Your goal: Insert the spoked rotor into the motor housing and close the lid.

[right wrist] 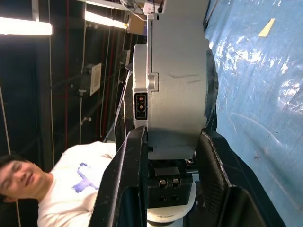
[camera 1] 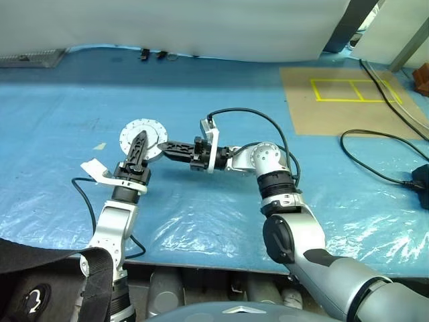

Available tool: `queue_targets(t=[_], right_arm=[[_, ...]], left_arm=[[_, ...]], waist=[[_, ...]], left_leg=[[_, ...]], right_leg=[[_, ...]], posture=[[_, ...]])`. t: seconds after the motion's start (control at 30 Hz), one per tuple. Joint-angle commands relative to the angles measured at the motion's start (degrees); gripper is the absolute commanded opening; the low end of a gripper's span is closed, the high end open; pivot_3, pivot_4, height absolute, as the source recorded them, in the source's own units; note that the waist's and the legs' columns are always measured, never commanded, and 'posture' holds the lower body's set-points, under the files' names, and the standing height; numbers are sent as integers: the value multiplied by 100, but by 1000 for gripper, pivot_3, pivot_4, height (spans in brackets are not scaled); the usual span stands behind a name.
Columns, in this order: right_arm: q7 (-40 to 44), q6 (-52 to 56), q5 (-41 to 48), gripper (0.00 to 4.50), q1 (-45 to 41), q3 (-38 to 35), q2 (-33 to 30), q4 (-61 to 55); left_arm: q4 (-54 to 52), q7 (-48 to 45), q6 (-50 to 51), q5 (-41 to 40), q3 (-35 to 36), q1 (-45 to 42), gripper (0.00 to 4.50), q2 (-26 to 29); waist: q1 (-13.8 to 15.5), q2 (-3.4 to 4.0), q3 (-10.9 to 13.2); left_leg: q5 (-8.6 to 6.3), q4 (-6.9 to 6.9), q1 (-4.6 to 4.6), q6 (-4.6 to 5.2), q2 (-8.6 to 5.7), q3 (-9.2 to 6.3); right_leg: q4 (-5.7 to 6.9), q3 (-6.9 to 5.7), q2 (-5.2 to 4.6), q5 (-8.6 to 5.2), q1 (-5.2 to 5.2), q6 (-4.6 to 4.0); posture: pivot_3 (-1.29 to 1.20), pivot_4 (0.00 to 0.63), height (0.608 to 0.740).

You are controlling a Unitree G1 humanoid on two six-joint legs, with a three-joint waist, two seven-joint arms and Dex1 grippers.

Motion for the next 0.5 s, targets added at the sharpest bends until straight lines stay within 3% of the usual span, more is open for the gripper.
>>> queue_targets(t=[0.03,0.4,0.5], right_arm=[[-312,-555,295,1078,-492,-509,157,138],[-411,-966,111,1078,-593,-188,188,468],[-269,-981,181,2052,-686,-156,101,441]], left_arm=[[-110,62,-45,206,-136,-59,2465,34],[103,-16,-509,95,-200,-359,2465,-413],[256,-14,-717,98,-172,-475,2465,-489]], waist=[[0,0,0],[-4,0,0],[-4,-2,1]], left_leg=[[0,4,-1,0,0,0],[0,21,-1,0,1,-2],[0,25,-2,0,1,-3]], right_leg=[[4,0,0,0,0,0],[23,0,0,-1,-1,-1],[24,0,0,-1,-1,-1]], posture=[[0,150,740],[0,150,740],[0,150,740]])
